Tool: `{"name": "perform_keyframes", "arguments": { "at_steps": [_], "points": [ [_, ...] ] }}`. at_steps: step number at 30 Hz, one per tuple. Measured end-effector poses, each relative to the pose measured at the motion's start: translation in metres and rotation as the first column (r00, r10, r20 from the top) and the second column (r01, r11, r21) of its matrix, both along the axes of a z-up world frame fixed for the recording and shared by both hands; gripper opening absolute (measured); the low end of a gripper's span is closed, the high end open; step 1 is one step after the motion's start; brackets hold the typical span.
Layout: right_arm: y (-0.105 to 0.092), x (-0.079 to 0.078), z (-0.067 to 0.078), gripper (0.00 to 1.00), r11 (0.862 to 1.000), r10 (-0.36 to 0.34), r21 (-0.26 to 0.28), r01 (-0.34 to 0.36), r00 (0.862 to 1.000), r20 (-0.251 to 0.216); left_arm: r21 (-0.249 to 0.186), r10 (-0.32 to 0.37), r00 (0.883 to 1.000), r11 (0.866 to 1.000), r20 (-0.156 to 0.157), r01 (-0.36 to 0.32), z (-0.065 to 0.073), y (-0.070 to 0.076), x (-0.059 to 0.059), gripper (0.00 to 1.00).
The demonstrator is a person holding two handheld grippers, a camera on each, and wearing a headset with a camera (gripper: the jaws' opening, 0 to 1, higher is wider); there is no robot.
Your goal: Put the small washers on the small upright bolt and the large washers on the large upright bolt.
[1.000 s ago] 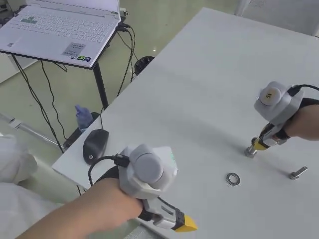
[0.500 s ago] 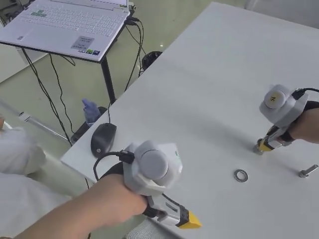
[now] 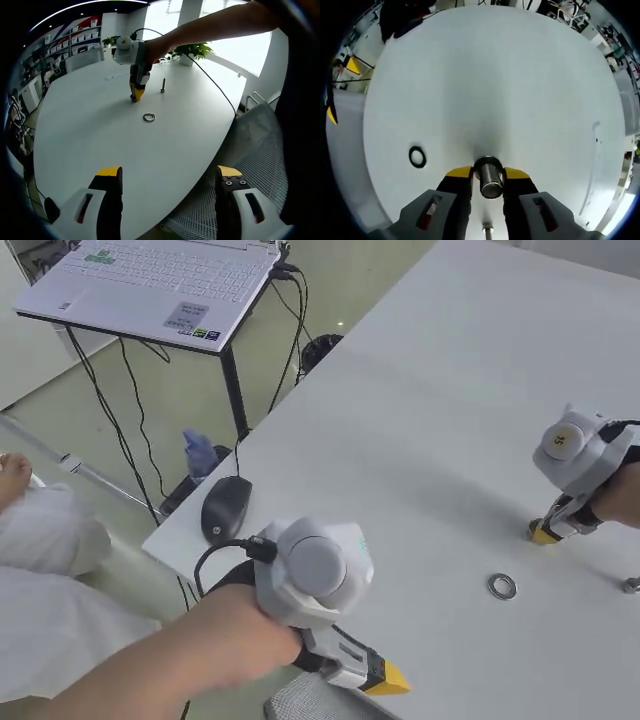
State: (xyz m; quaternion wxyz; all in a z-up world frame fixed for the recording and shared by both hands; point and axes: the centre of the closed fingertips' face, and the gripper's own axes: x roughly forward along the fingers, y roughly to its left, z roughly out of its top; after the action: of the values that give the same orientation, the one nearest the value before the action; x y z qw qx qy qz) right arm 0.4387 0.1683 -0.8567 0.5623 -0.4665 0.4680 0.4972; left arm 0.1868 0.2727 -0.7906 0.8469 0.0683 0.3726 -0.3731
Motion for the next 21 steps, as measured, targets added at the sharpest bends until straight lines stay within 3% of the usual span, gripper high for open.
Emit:
{"name": "perform_keyframes", "arguments": {
  "at_steps": [6,21],
  "points": [
    [-0.0039,-0.0027,-0.0064,0.25,1.000,0.016,-0.019,-0.016,1.000,0.014,-0.002,0.000,1.000,1.000,0.004,0.000,0.0018,-0.0009,0.0014,0.75],
    [-0.0037,-0.0046,-0.0052,0.26,1.000,0.023,0.007,-0.023,1.000,0.011,0.009,-0.009,1.000,1.000,0.002,0.009,0.0018,-0.0008,-0.0017,0.74]
  ]
}}
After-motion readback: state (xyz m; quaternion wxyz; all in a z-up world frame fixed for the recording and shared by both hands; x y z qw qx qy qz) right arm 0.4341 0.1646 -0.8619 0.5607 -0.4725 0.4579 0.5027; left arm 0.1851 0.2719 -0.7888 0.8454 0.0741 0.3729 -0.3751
